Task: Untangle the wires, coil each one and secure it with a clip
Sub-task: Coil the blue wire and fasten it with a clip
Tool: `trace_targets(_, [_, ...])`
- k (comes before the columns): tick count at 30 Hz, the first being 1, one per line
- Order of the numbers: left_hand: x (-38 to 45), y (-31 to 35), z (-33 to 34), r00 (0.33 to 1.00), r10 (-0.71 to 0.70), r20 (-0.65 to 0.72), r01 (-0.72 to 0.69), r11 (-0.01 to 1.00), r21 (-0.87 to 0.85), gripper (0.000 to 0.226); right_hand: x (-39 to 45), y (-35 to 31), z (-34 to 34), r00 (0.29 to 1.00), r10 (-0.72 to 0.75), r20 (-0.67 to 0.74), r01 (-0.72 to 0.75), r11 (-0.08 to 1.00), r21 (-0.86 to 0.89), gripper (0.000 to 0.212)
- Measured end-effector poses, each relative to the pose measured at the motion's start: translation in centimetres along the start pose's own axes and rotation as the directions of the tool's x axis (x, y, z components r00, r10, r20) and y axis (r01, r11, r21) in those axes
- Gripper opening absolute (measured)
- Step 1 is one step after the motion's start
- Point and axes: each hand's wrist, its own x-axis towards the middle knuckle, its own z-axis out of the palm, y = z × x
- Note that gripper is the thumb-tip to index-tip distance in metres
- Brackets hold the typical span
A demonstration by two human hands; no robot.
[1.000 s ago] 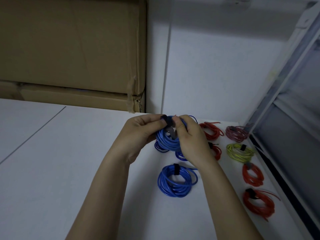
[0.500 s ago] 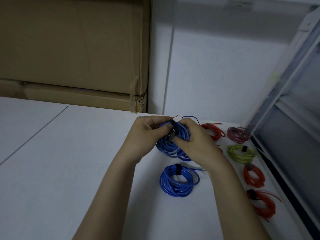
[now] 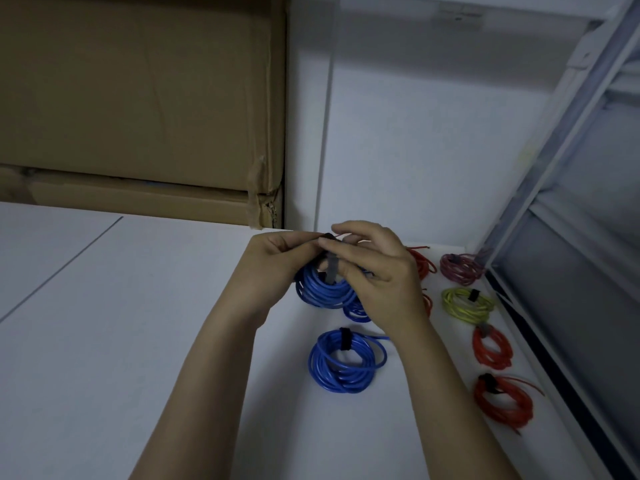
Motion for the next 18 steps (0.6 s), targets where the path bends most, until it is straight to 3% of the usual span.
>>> trace_targets(4, [0.04, -0.03, 0.17, 0.999, -0.043, -0.001, 0.043, 0.999, -0.019, 0.019, 0.33, -0.23, -0.15, 0.995, 0.053, -0.081, -0.049, 0.997, 0.06, 0.015])
trace_targets(8, [0.15, -0.2, 0.38, 0.999, -0.009, -0.052, 0.01, 1.0, 0.021, 0.023, 0.31, -0.36, -0.33, 0.995, 0.086, -0.053, -0.081, 0.993, 0.088, 0.013])
trace_targets(13, [0.28, -0.3, 0.15, 0.998, -0.025, -0.056, 0.024, 1.0, -0.012, 0.023, 0.48, 0.06, -0.04, 0.997, -0.051, -0.059, 0.047, 0.996, -0.07, 0.008])
trace_targets(18, [0.43, -0.45, 0.0, 0.996, -0.033, -0.08, 0.031, 0.999, -0.026, 0.02, 0.34, -0.11, 0.36, 0.998, -0.039, -0.044, 0.036, 0.997, -0.062, 0.013])
